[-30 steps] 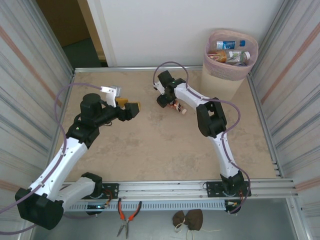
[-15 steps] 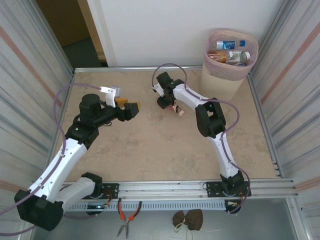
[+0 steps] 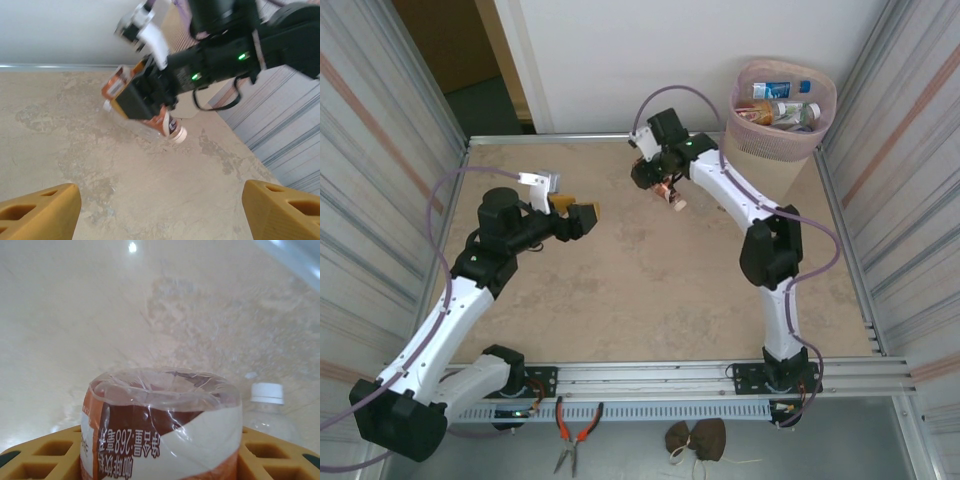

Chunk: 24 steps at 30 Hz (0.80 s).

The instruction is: Put the plastic bottles in the bin

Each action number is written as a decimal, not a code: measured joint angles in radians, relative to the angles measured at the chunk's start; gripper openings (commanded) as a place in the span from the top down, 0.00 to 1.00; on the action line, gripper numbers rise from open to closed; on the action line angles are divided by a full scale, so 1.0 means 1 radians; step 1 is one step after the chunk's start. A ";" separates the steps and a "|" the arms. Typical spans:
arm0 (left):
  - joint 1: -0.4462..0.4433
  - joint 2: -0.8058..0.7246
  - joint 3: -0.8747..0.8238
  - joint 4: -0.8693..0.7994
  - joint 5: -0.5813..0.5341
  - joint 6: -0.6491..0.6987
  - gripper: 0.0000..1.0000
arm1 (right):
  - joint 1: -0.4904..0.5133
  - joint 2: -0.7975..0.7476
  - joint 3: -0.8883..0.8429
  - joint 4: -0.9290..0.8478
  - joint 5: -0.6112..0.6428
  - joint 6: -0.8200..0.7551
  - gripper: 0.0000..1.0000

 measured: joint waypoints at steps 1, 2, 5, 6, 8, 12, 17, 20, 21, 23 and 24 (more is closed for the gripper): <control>0.000 0.000 -0.002 0.001 0.002 -0.001 0.16 | -0.009 -0.026 0.000 0.000 -0.015 0.006 0.51; 0.000 0.000 -0.005 0.001 0.002 -0.001 0.16 | -0.017 -0.048 0.000 0.000 -0.025 0.011 0.51; 0.000 0.000 -0.006 0.002 0.005 -0.004 0.16 | -0.055 -0.116 0.000 0.000 -0.059 0.014 0.51; 0.000 0.000 -0.006 0.002 0.006 -0.004 0.16 | -0.067 -0.133 0.000 0.000 -0.068 0.016 0.51; 0.000 0.000 -0.009 0.009 0.006 -0.005 0.16 | -0.103 -0.176 0.000 0.002 -0.090 0.020 0.51; 0.000 0.000 -0.022 0.029 0.009 -0.012 0.16 | -0.188 -0.251 0.000 0.017 -0.138 0.039 0.51; 0.000 0.000 -0.032 0.031 0.009 -0.019 0.16 | -0.338 -0.327 0.000 0.085 -0.201 0.088 0.54; 0.000 0.000 -0.035 0.031 0.009 -0.019 0.16 | -0.445 -0.350 0.000 0.142 -0.242 0.144 0.54; 0.000 0.000 -0.035 0.031 0.009 -0.019 0.16 | -0.484 -0.354 0.000 0.166 -0.256 0.169 0.55; 0.000 0.000 -0.035 0.031 0.009 -0.019 0.16 | -0.555 -0.355 0.000 0.213 -0.280 0.218 0.55; 0.000 0.000 -0.035 0.031 0.009 -0.019 0.16 | -0.589 -0.355 0.000 0.236 -0.289 0.245 0.55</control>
